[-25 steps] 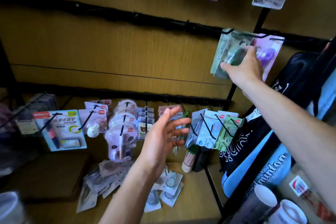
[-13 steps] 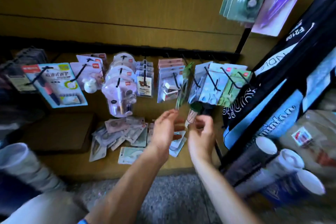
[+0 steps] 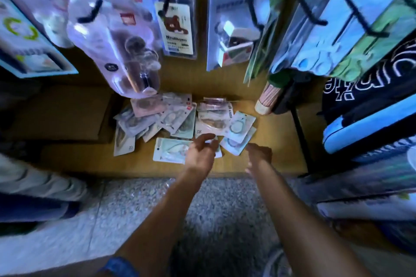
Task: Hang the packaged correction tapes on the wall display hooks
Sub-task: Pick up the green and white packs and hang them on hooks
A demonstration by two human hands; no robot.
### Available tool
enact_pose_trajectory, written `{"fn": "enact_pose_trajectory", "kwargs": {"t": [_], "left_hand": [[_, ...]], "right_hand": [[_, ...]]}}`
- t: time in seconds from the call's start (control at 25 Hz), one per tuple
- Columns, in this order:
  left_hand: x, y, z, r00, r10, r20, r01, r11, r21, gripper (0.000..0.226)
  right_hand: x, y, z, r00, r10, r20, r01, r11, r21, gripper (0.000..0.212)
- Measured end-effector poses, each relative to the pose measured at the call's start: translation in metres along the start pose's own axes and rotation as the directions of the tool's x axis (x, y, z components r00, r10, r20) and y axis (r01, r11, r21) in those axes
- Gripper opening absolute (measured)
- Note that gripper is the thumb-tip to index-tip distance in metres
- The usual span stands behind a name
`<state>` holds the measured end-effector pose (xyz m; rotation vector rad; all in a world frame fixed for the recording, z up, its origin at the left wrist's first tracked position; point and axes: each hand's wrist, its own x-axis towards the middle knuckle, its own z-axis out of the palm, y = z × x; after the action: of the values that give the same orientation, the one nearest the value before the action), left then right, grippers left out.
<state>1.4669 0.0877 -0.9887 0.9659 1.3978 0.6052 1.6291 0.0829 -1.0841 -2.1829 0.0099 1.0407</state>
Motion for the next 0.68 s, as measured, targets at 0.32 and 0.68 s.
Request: {"fn": "enact_pose_trajectory", "kwargs": {"t": [0.32, 0.68], "left_hand": [[0.035, -0.086, -0.023, 0.999, -0.010, 0.032, 0.004, 0.986, 0.167, 0.015], [0.040, -0.093, -0.030, 1.000, -0.013, 0.021, 0.010, 0.987, 0.160, 0.021]], "right_hand": [[0.026, -0.014, 0.069, 0.761, -0.551, 0.343, 0.540, 0.245, -0.805, 0.059], [0.041, 0.018, 0.043, 0.675, -0.731, 0.101, 0.580, 0.441, -0.685, 0.068]]}}
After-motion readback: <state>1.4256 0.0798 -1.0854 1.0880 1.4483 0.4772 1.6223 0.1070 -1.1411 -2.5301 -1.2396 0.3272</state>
